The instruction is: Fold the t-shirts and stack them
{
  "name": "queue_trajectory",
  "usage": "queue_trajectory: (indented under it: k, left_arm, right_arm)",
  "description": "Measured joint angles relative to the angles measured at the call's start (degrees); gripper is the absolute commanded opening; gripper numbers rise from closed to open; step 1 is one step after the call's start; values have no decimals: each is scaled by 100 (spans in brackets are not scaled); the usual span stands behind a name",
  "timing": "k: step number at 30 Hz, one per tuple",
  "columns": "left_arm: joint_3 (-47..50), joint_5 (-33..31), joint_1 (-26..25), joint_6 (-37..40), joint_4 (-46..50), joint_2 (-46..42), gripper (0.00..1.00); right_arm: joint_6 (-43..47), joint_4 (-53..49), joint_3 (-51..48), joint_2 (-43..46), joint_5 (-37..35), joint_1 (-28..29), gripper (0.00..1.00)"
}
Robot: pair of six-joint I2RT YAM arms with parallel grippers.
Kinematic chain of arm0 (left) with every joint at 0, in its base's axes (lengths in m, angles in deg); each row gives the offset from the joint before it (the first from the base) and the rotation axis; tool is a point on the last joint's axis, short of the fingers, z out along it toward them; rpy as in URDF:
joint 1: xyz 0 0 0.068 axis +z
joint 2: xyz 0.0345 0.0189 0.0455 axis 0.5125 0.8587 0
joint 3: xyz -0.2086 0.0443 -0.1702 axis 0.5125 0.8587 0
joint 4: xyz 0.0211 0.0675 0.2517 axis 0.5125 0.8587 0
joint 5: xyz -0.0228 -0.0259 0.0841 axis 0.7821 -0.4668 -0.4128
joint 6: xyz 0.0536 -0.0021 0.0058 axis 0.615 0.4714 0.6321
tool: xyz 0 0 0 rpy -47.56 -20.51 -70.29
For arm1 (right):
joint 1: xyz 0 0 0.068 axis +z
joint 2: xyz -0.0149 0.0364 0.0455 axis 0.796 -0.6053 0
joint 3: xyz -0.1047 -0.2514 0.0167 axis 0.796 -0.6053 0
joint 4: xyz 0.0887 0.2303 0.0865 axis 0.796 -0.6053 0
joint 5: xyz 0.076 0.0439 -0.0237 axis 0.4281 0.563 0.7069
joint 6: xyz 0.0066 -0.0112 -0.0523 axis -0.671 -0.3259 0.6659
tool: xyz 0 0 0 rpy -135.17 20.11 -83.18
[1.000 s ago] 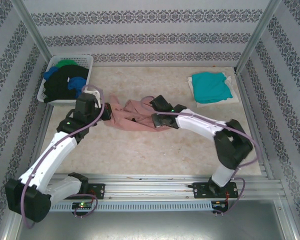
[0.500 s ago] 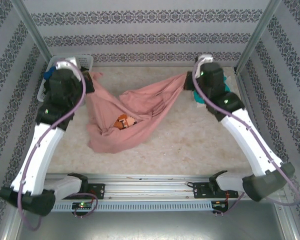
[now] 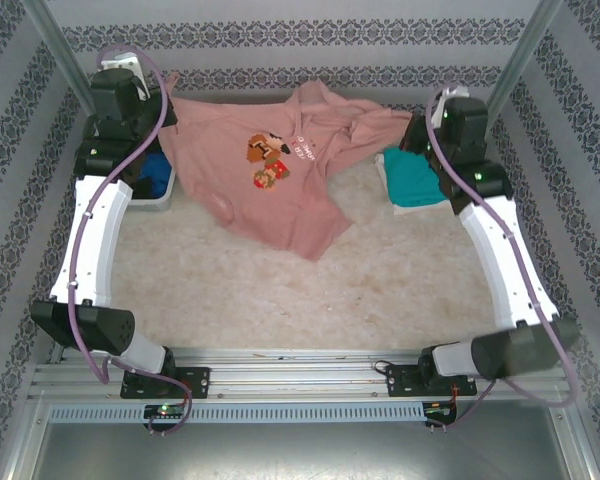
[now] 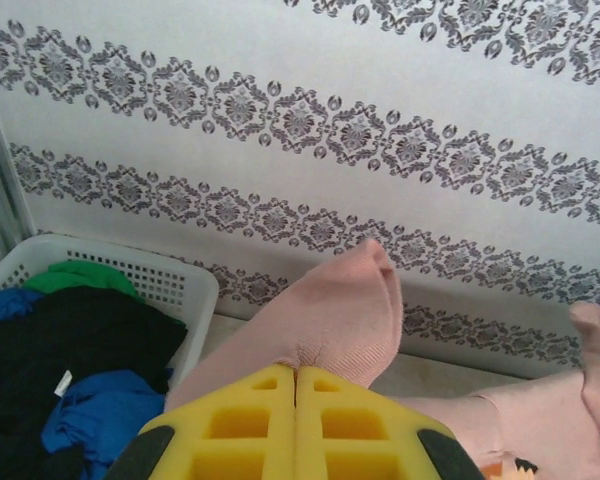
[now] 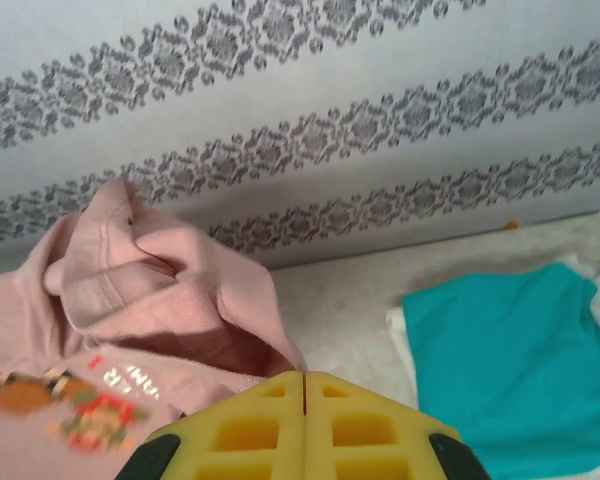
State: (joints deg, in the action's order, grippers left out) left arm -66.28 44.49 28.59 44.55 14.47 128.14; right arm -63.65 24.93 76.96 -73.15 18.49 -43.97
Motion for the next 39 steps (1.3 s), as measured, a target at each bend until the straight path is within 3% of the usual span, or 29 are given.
queue_trajectory:
  k: [1,2,3,8,10,13,15,16,19,21,24,27,32,36,39]
  left_arm:
    - [-37,72,0,-2,-61,122,15]
    - [-142,146,2,0,-118,332,47]
    - [-315,219,2,-4,-164,590,61]
    - [-2044,772,4,-92,208,2903,91]
    - [-1937,863,-42,-101,422,3373,100]
    - [-640,831,-192,-66,411,3213,100]
    - [470,844,-376,-66,225,2697,100]
    - [1141,841,-535,-66,57,2271,100]
    - [2625,767,-1298,-31,-481,970,98]
    - [3174,758,-2063,66,-977,393,94]
    - [3405,780,-2955,221,-1539,466,89]
    - [3322,769,-3375,411,-1805,1266,86]
    - [2896,780,-3521,678,-1794,2774,83]
    - [2194,695,-3521,859,-1681,3410,81]
    - [1720,601,-3523,973,-1606,3615,66]
  right_arm:
    - [-52,22,-280,157,4,15,0]
    - [-114,61,-514,243,4,37,0]
    - [-155,107,-697,264,-2,37,0]
    - [-293,223,-1425,-212,-92,20,0]
    - [-299,199,-1582,-424,-118,-44,0]
    - [-286,107,-1655,-553,-243,-225,1]
    - [-275,131,-1655,-540,-323,-317,9]
    - [-258,146,-1655,-538,-356,-361,19]
    - [-223,90,-1652,-540,-437,-457,28]
    - [-208,20,-1648,-531,-505,-481,38]
    - [-199,-92,-1707,-367,-612,-420,42]
    - [-223,-66,-2011,50,-516,-238,43]
    - [-431,61,-2889,651,-157,-225,43]
    - [-555,96,-3381,688,20,-343,45]
    - [-597,225,-3585,667,192,-332,51]
